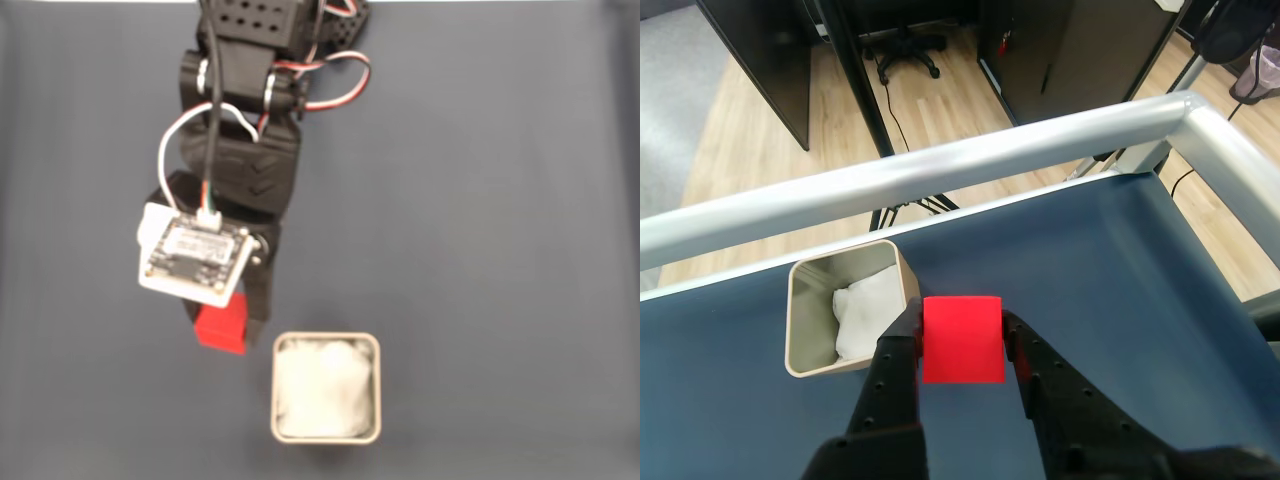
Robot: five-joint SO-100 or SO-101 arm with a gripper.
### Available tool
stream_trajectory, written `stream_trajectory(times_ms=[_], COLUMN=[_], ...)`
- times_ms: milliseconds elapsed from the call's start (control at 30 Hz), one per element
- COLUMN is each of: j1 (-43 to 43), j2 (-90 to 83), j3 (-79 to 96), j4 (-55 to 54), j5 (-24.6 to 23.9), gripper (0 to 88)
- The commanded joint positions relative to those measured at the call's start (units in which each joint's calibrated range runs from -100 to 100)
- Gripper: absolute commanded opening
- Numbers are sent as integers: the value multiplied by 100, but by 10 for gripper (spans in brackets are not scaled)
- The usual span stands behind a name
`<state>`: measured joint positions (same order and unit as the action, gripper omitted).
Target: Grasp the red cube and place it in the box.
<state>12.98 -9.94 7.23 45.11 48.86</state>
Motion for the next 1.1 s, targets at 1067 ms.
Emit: stream_trajectory(times_ms=[1067], j1=[-780], j2=[422], j3=[-404], j4=[-986], j5=[103], gripper=[0])
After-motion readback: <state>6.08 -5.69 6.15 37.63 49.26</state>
